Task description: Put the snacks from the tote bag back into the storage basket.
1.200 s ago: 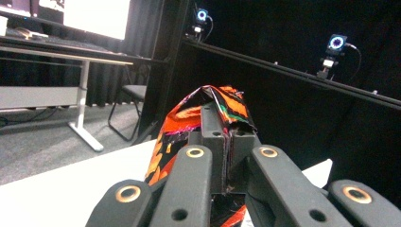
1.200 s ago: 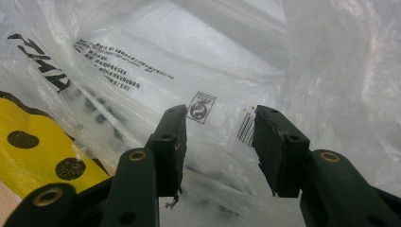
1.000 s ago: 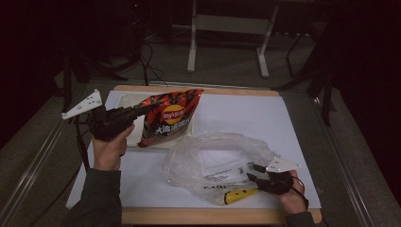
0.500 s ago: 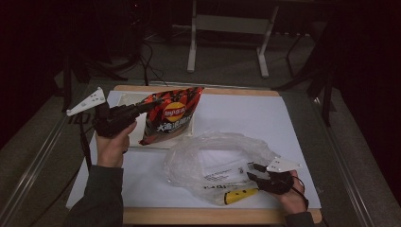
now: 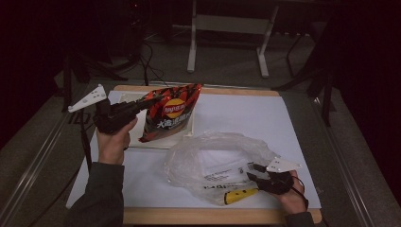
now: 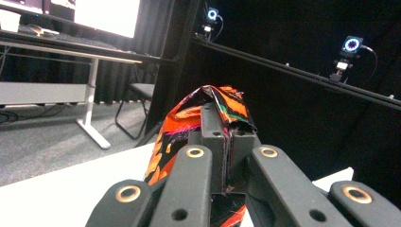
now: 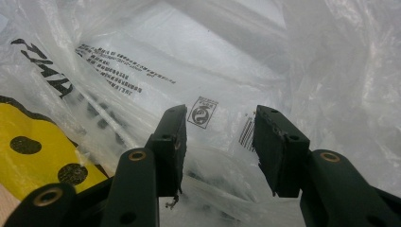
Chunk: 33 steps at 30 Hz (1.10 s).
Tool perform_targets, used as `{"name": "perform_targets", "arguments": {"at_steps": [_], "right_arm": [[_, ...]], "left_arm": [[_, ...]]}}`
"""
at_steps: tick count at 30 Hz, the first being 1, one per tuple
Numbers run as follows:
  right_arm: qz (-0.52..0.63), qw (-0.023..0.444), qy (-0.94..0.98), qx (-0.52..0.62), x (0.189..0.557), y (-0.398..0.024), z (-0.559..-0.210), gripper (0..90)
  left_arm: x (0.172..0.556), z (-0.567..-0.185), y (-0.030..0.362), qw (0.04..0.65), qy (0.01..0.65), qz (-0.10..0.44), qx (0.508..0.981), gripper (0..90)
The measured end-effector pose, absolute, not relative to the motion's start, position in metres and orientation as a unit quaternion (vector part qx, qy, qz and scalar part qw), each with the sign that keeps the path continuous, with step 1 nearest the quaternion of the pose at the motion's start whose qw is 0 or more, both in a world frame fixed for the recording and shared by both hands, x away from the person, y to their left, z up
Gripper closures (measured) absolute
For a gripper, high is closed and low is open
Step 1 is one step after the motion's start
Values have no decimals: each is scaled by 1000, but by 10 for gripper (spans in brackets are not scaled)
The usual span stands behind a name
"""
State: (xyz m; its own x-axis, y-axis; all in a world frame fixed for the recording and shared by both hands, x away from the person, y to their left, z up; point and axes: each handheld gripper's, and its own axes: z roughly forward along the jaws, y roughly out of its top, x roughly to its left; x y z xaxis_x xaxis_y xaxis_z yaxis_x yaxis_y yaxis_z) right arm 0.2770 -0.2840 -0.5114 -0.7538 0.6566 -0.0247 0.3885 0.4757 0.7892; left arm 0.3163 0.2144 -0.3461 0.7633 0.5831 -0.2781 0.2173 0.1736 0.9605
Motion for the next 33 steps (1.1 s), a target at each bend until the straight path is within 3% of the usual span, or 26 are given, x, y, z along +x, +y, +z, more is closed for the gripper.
{"name": "perform_targets", "arguments": {"at_steps": [33], "right_arm": [[407,164,845,307,278,-283,-511,545]], "left_arm": [[334,-348,214,689,334,135,629,896]]}}
